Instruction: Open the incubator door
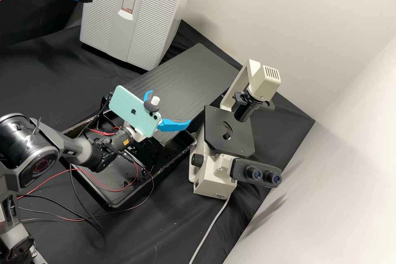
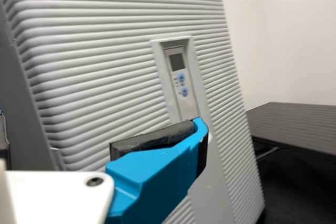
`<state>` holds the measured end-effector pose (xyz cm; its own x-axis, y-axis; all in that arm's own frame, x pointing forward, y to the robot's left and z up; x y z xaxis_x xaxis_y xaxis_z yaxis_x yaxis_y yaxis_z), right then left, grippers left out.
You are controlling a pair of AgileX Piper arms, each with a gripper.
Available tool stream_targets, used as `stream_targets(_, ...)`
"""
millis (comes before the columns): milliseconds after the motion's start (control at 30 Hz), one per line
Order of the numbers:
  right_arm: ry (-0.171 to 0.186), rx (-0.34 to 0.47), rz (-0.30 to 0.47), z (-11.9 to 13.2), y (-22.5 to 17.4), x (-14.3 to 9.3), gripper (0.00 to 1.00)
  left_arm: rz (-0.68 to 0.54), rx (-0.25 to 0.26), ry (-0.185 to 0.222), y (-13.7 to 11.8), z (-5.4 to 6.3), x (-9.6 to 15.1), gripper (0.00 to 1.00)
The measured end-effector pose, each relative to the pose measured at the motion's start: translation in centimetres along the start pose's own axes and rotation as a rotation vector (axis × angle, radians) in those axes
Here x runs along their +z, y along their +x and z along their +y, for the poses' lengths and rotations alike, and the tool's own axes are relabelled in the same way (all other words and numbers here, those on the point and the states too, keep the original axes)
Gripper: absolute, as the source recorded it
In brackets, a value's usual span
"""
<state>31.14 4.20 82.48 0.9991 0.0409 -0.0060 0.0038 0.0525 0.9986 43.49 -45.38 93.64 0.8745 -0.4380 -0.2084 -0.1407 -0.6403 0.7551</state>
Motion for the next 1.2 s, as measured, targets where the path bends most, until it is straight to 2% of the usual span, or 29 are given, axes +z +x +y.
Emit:
stream_targets(200, 0.000, 0.000, 0.000, 0.0, 0.0, 0.0, 1.00, -0.092, 0.025, -0.012, 0.4, -1.4, 1.7, 1.00)
stream_targets(467, 0.000, 0.000, 0.000, 0.0, 0.0, 0.0, 1.00, -0.175, 0.042, -0.063, 0.6, -2.7, 3.7, 1.00)
stream_targets(900, 0.000, 0.000, 0.000, 0.0, 0.0, 0.0, 1.00, -0.060, 0.040, -0.173, -1.4, -4.8, 3.0, 1.00)
stream_targets(1200, 0.000, 0.000, 0.000, 0.0, 0.0, 0.0, 1.00, 0.022, 0.001, -0.234, -4.3, -6.0, 2.6, 1.00)
